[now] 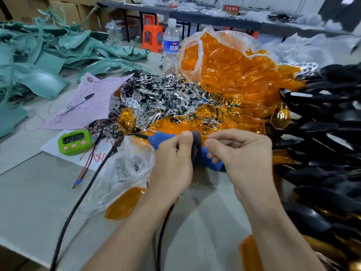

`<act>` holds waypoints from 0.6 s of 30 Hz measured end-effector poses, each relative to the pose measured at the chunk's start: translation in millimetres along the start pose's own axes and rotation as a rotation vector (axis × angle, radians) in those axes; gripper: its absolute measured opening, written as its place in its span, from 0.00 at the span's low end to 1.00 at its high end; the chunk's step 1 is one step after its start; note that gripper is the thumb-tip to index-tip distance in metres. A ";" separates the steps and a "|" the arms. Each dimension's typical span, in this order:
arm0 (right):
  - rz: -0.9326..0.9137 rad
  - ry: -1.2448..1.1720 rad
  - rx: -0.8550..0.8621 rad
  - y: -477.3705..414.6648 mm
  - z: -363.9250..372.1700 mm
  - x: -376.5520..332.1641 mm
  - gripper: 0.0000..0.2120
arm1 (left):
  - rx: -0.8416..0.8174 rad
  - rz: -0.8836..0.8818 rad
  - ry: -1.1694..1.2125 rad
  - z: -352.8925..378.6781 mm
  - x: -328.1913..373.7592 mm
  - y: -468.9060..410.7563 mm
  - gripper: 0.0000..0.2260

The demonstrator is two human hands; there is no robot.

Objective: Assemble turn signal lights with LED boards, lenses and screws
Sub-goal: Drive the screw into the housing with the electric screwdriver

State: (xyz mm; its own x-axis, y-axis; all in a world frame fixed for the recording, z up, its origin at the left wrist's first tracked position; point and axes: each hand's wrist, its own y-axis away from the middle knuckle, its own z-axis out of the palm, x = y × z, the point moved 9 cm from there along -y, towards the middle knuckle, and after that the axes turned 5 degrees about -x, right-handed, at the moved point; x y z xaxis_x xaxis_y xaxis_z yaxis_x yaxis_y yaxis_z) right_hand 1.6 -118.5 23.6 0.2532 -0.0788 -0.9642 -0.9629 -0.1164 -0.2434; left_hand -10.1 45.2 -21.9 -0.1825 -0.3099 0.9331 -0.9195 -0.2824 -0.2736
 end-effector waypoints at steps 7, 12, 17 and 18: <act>0.072 -0.055 0.042 3.7 -12.1 30.2 0.18 | -0.058 0.023 -0.144 15.5 -5.4 1.5 0.19; 0.111 0.017 0.008 7.1 -13.7 36.0 0.11 | -0.049 0.018 -0.129 16.0 -6.4 0.9 0.19; 0.097 0.060 -0.026 7.7 -12.0 37.2 0.09 | -0.054 0.021 -0.133 18.2 -5.9 0.5 0.19; 0.093 0.065 -0.037 7.6 -11.1 37.3 0.09 | -0.059 0.017 -0.126 18.8 -6.4 0.5 0.19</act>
State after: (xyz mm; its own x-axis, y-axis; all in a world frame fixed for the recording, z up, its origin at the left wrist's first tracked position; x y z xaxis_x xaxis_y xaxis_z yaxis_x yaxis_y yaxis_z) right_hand 4.7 -133.4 -13.1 0.1692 -0.1545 -0.9734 -0.9788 -0.1417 -0.1476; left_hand -2.8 29.9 -32.4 -0.1568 -0.4269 0.8906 -0.9362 -0.2231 -0.2718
